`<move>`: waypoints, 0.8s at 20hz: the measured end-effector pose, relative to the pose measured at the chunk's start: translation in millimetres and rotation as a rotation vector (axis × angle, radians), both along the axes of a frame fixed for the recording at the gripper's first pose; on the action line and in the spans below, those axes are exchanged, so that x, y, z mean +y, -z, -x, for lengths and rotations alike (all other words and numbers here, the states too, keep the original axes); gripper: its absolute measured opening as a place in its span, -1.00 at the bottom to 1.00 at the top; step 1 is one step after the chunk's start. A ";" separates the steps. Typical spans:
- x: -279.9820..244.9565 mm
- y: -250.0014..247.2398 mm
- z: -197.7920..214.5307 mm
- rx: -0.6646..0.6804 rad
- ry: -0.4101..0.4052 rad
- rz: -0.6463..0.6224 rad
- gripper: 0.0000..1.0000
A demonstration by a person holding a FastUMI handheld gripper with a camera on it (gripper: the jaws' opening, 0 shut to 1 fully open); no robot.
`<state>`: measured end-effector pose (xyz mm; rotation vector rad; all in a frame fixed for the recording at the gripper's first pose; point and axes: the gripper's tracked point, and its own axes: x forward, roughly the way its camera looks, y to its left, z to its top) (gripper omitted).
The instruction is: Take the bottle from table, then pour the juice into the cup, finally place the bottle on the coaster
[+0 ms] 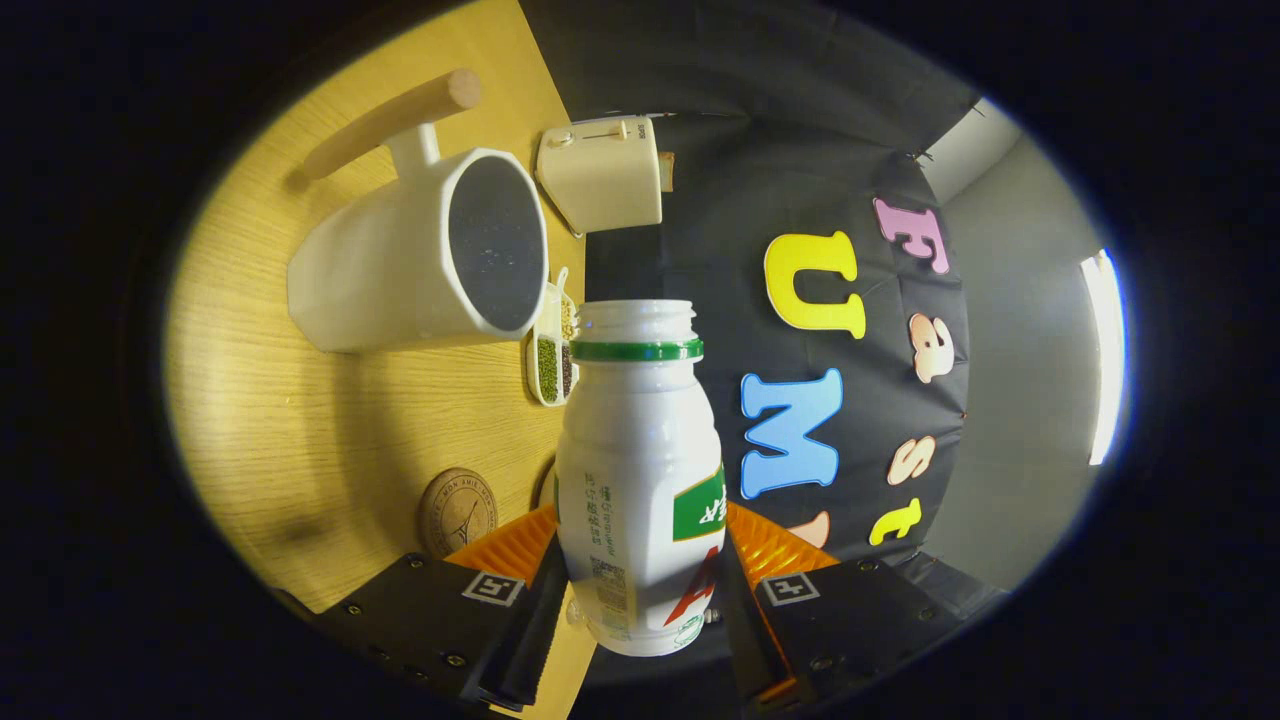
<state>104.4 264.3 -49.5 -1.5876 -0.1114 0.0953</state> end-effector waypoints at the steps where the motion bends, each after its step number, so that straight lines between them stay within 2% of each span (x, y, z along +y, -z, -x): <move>1: 0.2 -1.6 -0.4 -0.005 -0.001 0.010 0.43; 16: 4.9 -14.2 -0.1 -0.069 -0.020 0.112 0.42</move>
